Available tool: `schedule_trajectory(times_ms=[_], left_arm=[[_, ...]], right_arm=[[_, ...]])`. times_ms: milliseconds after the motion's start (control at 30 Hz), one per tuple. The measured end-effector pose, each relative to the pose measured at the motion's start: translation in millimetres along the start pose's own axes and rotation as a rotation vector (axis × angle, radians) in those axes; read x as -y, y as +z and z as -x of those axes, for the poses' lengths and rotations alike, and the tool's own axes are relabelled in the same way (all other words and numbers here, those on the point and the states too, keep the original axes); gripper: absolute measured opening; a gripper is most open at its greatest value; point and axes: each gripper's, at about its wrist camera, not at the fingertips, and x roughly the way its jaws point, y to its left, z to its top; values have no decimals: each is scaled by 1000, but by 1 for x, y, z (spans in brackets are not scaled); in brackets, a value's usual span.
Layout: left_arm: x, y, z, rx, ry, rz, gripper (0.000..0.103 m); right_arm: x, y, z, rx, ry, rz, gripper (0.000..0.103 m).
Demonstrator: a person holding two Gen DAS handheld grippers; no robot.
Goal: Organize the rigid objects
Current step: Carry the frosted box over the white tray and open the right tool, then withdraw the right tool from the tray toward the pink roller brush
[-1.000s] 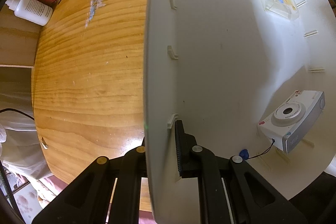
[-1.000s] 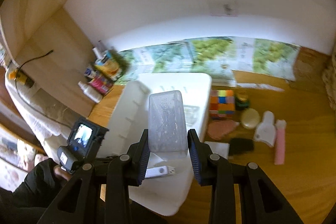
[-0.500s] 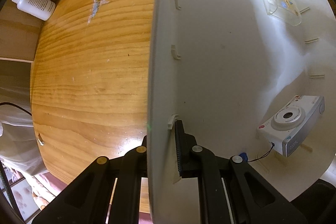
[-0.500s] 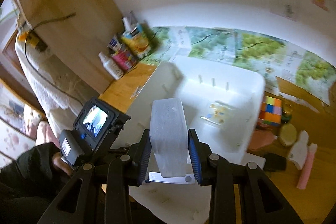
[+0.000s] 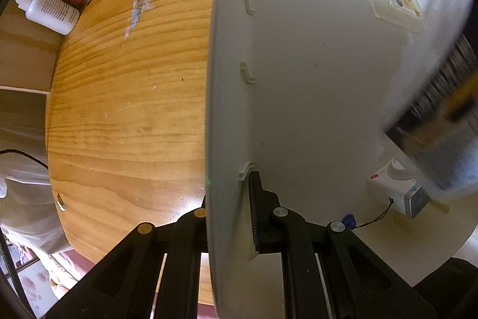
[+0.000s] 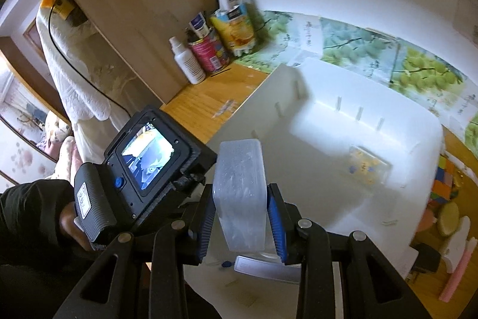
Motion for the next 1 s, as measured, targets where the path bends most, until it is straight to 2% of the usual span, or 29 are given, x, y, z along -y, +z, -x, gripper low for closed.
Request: schedule_trajectory(times_ms=[300,533,633,1000], left_arm=[[4,-7,0,2,8,-15,12],[2,-7,1,8,0,-10,12],[0,-7,2,11,0,-8,12],[-1,-8,3,18,1,-7,12]], right_arm=[[2,-1,-6,-3,2,-31,34],[6,-5,-5,-2,-5,-61,39],[7,-5,1,17,-22,-62,48],[14,-8,27,89,-91,-73,64]])
